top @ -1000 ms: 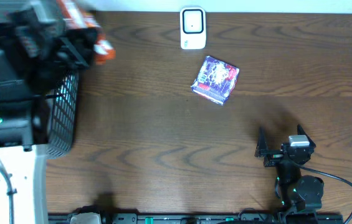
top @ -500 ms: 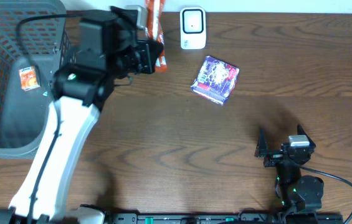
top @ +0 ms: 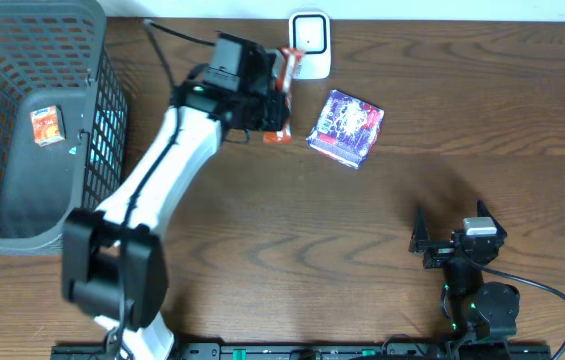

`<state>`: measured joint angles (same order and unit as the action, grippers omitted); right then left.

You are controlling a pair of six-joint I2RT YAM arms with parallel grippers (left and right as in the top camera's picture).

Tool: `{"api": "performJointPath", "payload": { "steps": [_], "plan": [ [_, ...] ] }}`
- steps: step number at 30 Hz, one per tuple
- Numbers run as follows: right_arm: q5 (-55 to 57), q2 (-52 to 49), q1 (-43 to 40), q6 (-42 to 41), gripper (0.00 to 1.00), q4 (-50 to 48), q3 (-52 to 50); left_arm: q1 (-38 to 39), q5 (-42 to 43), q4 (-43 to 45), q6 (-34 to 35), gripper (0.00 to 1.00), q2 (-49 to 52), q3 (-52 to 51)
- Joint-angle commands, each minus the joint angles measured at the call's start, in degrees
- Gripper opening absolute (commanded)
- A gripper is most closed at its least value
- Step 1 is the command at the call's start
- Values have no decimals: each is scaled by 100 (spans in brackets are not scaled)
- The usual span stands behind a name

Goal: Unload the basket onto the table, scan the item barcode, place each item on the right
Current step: 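Carry the candy bar to the scanner, barcode facing it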

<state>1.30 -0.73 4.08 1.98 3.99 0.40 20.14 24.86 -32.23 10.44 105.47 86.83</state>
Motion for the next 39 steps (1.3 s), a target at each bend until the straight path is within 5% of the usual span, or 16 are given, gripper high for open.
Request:
{"api": "performJointPath", "payload": {
  "steps": [1, 8, 15, 32, 39],
  "plan": [
    [52, 2, -24, 44, 99, 11, -9, 201, -55, 72, -74, 7, 422, 50],
    [52, 2, -24, 44, 99, 11, -9, 345, -1237, 238, 507, 8, 1106, 50],
    [52, 2, -24, 44, 99, 11, -9, 501, -1036, 240, 1397, 7, 1366, 50],
    [52, 2, -24, 44, 99, 11, -9, 1899, -798, 238, 1388, 8, 1486, 50],
    [52, 2, -24, 44, 99, 11, -9, 1821, -1397, 306, 1416, 8, 1384, 52]
  ]
}}
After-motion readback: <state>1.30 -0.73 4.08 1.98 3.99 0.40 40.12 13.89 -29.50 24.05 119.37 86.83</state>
